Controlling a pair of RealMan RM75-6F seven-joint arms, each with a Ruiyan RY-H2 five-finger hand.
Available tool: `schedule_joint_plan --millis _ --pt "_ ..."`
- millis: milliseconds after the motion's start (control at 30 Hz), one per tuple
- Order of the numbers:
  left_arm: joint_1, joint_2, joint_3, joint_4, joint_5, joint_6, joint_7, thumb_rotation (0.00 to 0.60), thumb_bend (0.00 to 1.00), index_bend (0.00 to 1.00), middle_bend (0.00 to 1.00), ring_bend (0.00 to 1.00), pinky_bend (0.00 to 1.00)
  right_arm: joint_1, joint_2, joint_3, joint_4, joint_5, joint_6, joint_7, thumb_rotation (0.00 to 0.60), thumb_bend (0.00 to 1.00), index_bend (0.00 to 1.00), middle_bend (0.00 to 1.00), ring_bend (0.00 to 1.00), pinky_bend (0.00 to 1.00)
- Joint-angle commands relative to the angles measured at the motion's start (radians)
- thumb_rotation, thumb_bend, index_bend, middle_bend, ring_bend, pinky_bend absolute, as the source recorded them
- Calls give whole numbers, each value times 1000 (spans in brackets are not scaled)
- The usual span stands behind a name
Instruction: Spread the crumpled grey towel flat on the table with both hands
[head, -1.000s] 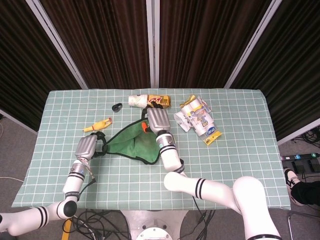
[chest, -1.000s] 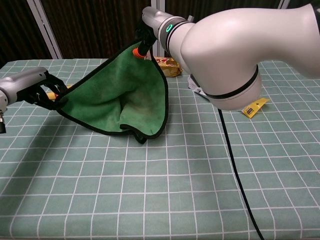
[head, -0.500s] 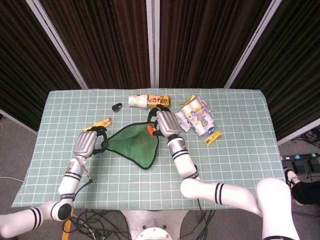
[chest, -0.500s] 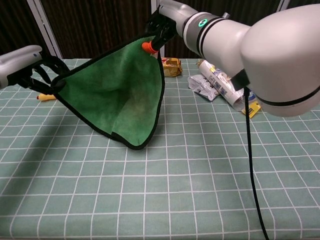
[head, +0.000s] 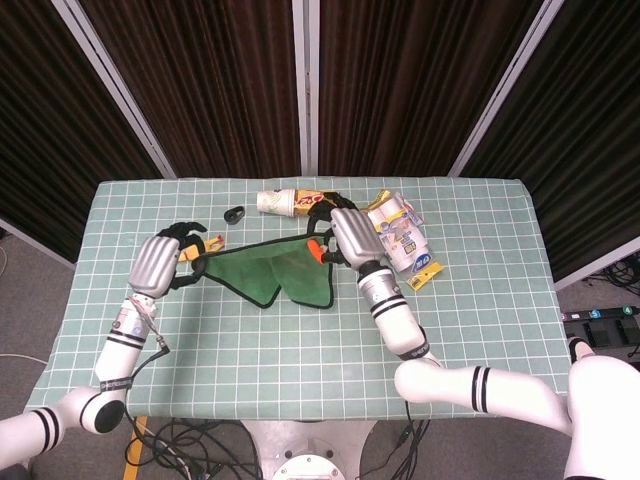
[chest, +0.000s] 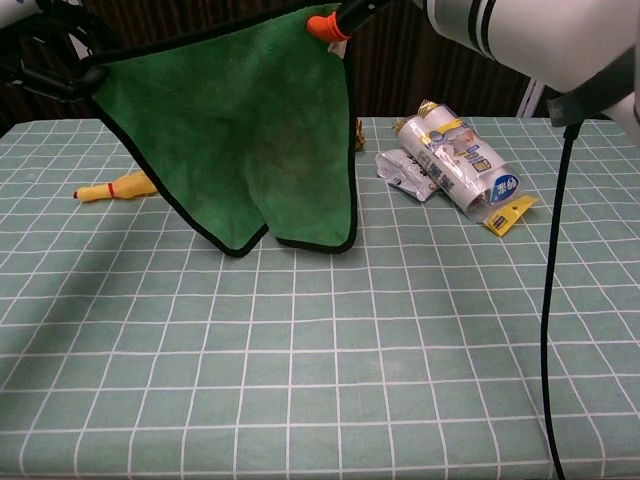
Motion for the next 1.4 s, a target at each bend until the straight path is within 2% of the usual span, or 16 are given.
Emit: schedule_joint_plan --millis 33,267,567,833,933,1200,1400 --pt "2 20 2 -6 25 11 -22 600 513 612 316 243 345 -10 28 -4 -14 -22 -22 30 600 363 797 294 99 147" --pt "-10 18 6 57 64 23 -63 600 513 612 315 243 345 -1 54 -13 21 -38 -55 68 600 362 798 295 99 147" --pt "-81 -48 -66 262 31 5 -142 600 511 612 316 243 345 74 11 22 175 -13 -98 112 600 364 798 294 106 147" --pt "-127 -77 -95 358 31 7 -196 600 508 612 316 243 345 112 -10 39 266 -45 -116 167 600 364 797 303 112 147" --pt "-117 -72 -61 354 56 9 -206 600 505 612 316 243 345 98 -10 17 270 -74 -123 196 600 362 797 305 112 147" --pt "-54 -67 86 307 158 35 -209 600 495 612 316 243 343 15 6 -104 227 -201 -144 281 600 362 797 314 113 141" --pt "-23 -49 158 245 215 52 -208 600 491 612 316 243 343 -40 29 -178 169 -273 -145 310 600 362 797 315 115 140"
